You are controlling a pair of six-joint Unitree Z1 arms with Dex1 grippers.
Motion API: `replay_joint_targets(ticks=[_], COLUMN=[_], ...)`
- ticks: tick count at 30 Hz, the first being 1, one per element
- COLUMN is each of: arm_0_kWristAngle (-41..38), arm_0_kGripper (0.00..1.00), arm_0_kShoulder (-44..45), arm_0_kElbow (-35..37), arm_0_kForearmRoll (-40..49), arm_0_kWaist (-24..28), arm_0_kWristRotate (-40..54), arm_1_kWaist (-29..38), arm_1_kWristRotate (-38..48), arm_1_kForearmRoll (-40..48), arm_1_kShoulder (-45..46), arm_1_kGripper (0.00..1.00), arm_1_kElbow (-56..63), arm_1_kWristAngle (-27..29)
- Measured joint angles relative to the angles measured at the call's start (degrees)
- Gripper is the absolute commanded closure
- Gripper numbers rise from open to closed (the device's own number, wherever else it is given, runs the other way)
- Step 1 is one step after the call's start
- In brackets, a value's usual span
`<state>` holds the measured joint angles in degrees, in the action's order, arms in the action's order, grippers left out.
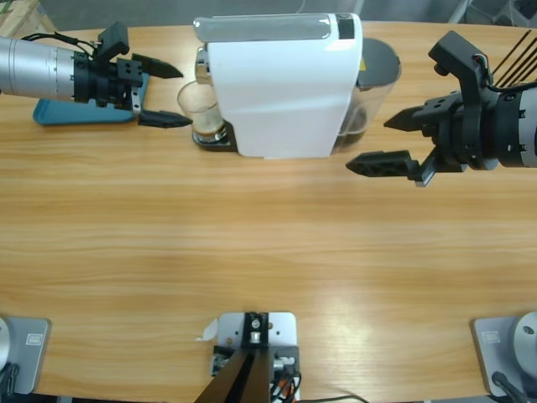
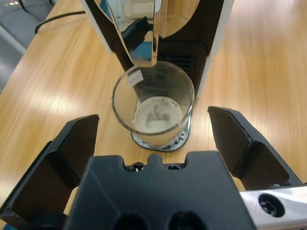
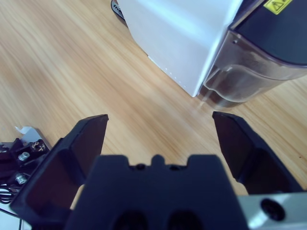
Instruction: Pour coffee
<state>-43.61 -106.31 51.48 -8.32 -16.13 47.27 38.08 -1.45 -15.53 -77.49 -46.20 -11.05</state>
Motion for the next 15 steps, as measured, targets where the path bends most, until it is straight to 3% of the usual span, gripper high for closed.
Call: replay_joint_targets(ticks=[15], arm_0_kWristAngle=[0.0], arm_0_kGripper=[0.004], arm_0_kShoulder=[-0.7], arm_0_kElbow=[1.6], arm_0_kForearmRoll=[0.1], arm_0_kWaist=[-2.9], arm_0_kWristRotate=[0.0], arm_1_kWaist=[0.0], arm_1_kWristRotate=[0.0], arm_1_kForearmRoll=[0.1], arm_1_kShoulder=[0.0], arm_1_kGripper=[0.0], arm_1_kElbow=[0.1], arm_1_kWristAngle=[0.0])
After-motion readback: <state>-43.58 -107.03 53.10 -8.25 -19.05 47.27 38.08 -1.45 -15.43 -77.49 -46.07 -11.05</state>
